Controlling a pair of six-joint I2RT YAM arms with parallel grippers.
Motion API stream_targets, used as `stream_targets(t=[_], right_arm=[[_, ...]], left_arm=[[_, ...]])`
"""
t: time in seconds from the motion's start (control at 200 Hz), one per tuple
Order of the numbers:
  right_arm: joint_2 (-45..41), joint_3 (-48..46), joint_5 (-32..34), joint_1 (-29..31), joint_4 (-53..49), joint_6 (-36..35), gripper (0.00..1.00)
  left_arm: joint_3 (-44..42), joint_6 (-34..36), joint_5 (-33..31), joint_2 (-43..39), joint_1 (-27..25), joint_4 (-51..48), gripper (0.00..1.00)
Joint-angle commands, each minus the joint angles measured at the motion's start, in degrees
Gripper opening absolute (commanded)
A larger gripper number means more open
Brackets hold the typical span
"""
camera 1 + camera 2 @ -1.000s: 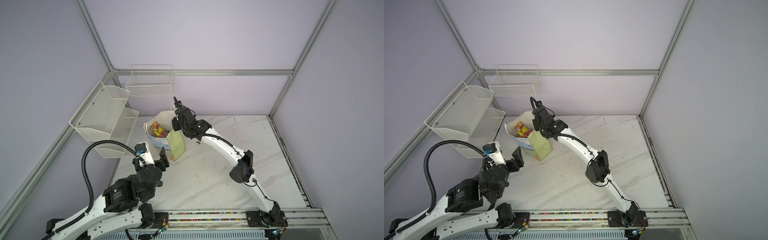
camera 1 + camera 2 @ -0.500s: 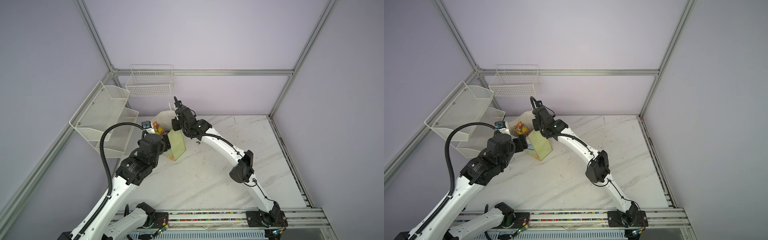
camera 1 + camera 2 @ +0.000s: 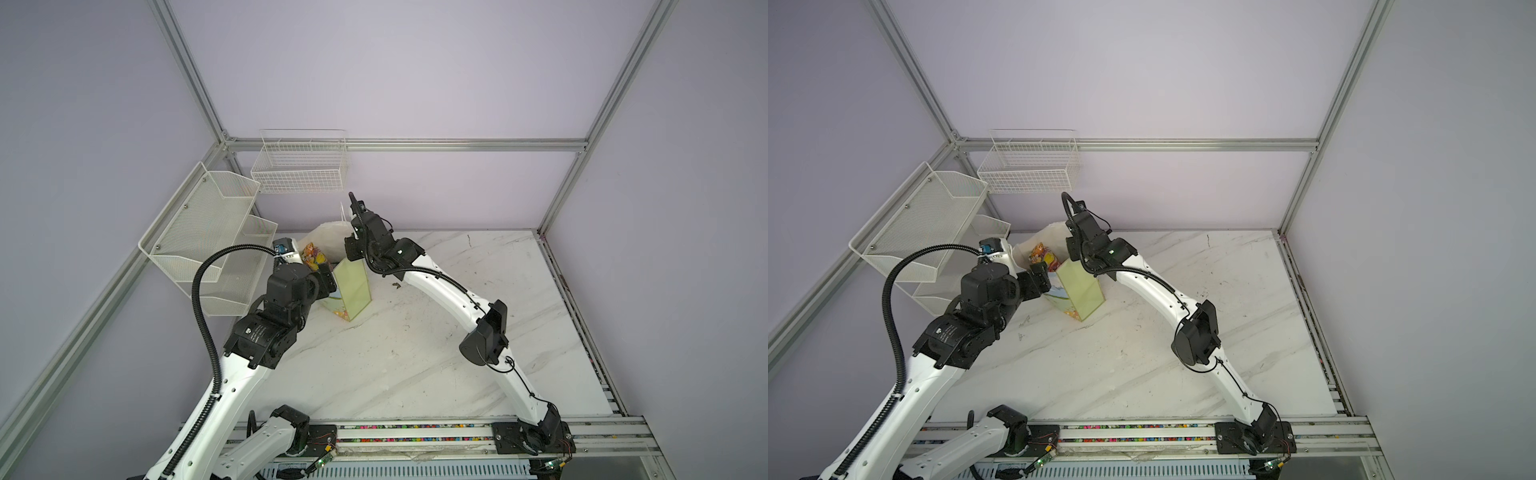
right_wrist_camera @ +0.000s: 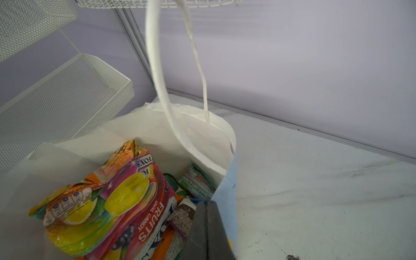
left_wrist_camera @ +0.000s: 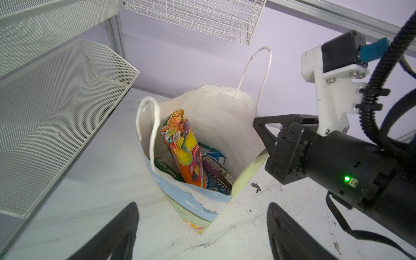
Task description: Place the snacks into the paper bag
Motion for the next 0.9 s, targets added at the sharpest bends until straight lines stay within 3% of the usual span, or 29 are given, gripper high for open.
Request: stream_targets(t=[0.0, 0.44, 0.895], right_arm=[[-2.6, -0.1, 2.2, -0.5, -4.1, -0.3, 0.0], [-6.8, -2.3, 8.4, -0.5, -5.4, -1.4, 0.0], [-15.6, -15.0, 13.0, -0.6, -2.3, -2.9, 0.0]], left_arm=[[0.7, 1.1, 1.6, 1.1, 0.5, 1.9, 0.89], [0.7, 1.2, 2.2, 1.0, 0.9, 2.4, 0.9], [0.5, 0.4, 2.4, 0.6, 1.1, 2.0, 0.9]])
